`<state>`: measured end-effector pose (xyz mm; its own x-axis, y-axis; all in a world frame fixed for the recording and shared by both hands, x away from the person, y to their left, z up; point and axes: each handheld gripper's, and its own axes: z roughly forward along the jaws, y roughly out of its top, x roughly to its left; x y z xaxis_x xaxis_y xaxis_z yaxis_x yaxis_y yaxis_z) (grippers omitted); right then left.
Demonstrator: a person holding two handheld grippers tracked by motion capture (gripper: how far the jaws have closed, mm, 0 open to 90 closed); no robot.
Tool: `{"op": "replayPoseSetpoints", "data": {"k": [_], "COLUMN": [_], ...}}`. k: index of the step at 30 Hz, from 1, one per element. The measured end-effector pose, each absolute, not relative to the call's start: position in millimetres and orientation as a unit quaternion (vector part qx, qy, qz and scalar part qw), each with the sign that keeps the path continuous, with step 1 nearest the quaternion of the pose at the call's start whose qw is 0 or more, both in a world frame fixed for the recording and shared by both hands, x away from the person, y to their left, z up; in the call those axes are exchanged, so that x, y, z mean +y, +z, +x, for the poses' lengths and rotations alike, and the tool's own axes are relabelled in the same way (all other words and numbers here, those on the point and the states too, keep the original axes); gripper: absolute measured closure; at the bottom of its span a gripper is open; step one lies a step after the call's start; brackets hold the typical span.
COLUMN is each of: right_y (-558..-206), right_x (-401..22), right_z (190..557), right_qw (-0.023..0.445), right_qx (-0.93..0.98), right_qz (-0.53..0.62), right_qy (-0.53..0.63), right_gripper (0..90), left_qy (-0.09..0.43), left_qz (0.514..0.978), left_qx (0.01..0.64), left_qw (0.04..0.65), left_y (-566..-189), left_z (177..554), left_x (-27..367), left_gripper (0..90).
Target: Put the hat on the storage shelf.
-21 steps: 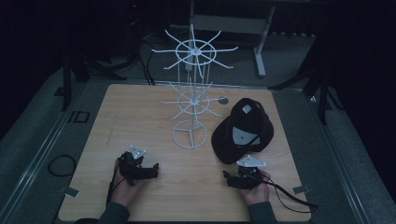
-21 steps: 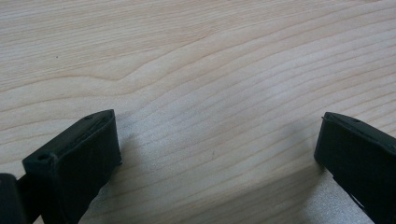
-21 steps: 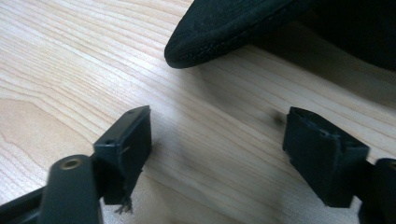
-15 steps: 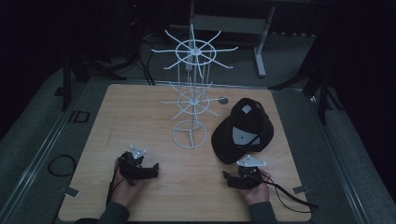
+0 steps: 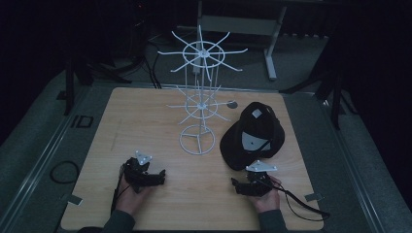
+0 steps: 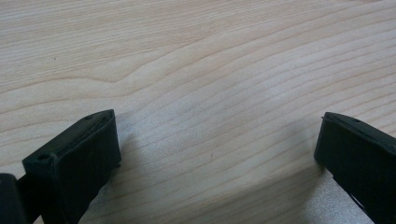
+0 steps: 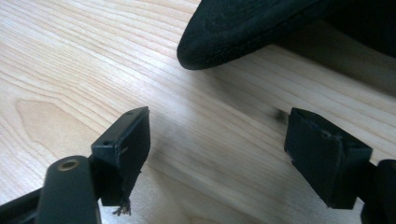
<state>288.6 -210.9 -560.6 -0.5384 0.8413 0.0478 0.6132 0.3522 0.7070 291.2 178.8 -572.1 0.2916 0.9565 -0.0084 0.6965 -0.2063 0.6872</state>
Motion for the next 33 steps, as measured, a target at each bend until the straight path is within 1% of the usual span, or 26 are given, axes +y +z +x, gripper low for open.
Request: {"op": "replayPoseSetpoints", "data": {"k": [8, 11, 13, 24, 28, 29, 30, 31, 32, 33], "right_y": [-552.9, -550.7, -549.3, -545.9, -545.1, -544.7, -544.7, -544.0, -544.0, -543.1], "right_x": [-209.3, -205.3, -203.3, -204.4, -204.6, -204.4, -204.4, -204.3, -204.3, -204.2], "right_z": [288.6, 289.8, 290.0, 295.2, 296.6, 297.1, 297.1, 297.6, 297.6, 297.9], "right_qw": [0.157, 0.158, 0.161, 0.144, 0.142, 0.139, 0.139, 0.138, 0.138, 0.139], "right_qx": [0.792, 0.792, 0.791, 0.766, 0.759, 0.754, 0.754, 0.748, 0.748, 0.742], "right_qz": [0.460, 0.458, 0.459, 0.483, 0.491, 0.495, 0.495, 0.499, 0.499, 0.502], "right_qy": [0.370, 0.371, 0.371, 0.399, 0.404, 0.408, 0.408, 0.415, 0.415, 0.422], "right_gripper": [19.3, 14.2, 12.4, 11.6, 14.4, 19.3, 19.3, 24.2, 24.2, 28.9], "left_qy": [0.217, 0.217, 0.217, 0.217, 0.216, 0.216, 0.216, 0.216, 0.216, 0.216], "left_qz": [0.746, 0.746, 0.746, 0.747, 0.747, 0.747, 0.747, 0.747, 0.747, 0.747], "left_qx": [0.554, 0.554, 0.554, 0.554, 0.553, 0.553, 0.554, 0.553, 0.553, 0.553], "left_qw": [0.299, 0.299, 0.299, 0.299, 0.299, 0.299, 0.299, 0.299, 0.299, 0.299], "left_y": [-572.0, -572.0, -572.0, -572.0, -572.0, -572.0, -572.0, -572.0, -572.0, -572.0], "left_z": [291.2, 291.3, 291.4, 291.4, 291.5, 291.5, 291.5, 291.5, 291.4, 291.5], "left_x": [178.7, 178.6, 178.6, 178.6, 178.5, 178.5, 178.5, 178.5, 178.5, 178.5], "left_gripper": [0.1, 0.1, 0.1, 0.1, 0.1, 0.1, 0.1, 0.1, 0.1, 0.1]}}
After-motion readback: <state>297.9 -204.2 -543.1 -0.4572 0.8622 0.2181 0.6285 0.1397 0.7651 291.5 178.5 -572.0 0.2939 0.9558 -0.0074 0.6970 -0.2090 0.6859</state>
